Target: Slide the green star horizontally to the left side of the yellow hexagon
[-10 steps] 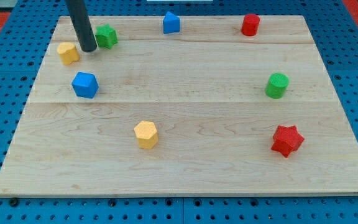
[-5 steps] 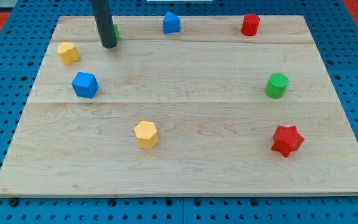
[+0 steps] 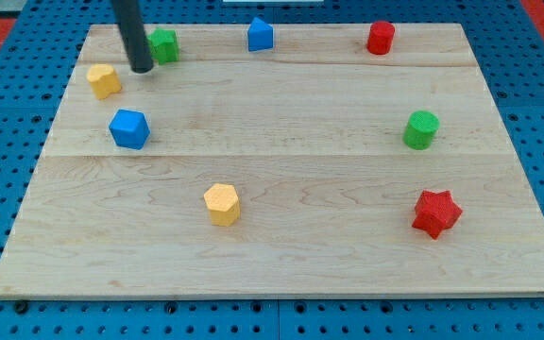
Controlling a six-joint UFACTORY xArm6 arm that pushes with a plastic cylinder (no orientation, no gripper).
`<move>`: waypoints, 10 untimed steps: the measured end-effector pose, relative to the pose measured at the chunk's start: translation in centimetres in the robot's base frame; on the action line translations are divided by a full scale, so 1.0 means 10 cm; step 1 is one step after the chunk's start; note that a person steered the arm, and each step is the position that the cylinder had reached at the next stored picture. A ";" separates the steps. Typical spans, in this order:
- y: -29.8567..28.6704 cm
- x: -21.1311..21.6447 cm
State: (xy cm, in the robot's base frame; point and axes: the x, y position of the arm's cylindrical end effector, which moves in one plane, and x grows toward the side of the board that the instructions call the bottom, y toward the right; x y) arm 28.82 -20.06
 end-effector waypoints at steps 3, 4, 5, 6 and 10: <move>0.10 -0.75; 0.55 -0.42; 1.03 0.42; 1.05 0.27; 1.28 1.10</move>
State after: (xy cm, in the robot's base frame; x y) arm 39.77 -7.26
